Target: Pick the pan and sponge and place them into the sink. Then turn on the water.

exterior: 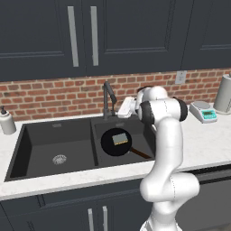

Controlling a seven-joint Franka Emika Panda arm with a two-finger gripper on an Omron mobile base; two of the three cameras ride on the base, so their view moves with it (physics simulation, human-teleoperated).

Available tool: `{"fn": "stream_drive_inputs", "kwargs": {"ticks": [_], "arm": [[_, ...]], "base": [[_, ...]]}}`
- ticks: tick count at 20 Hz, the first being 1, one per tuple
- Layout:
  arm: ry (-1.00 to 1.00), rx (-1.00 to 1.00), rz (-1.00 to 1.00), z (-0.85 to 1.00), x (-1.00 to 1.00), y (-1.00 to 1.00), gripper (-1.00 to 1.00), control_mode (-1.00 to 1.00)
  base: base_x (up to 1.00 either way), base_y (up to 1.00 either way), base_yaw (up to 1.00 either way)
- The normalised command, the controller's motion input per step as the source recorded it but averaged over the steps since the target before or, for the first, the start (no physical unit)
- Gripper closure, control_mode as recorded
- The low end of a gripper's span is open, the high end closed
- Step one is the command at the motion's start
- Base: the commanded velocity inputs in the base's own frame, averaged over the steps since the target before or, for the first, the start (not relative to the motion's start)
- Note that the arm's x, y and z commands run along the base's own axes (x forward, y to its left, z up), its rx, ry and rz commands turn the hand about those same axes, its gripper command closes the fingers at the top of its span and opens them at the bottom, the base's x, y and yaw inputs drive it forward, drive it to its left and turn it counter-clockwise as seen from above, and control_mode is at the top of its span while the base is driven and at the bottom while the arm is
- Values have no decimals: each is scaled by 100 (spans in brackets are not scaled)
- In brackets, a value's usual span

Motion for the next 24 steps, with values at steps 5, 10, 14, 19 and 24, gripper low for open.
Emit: {"fn": "stream_drive_inputs", "kwargs": {"ticks": [5, 10, 14, 19, 24], "arm": [[7, 0, -2, -18, 28, 2, -100, -100], [10, 0, -3, -20, 20, 8, -100, -100], [6, 0, -3, -6, 7, 11, -100, -100], [0, 3, -2, 0, 4, 9, -100, -100], [0, 3, -1, 0, 9, 2, -100, -100]], "base": [[0, 0, 0], [0, 0, 0], [0, 0, 0], [0, 0, 0], [0, 0, 0]]}}
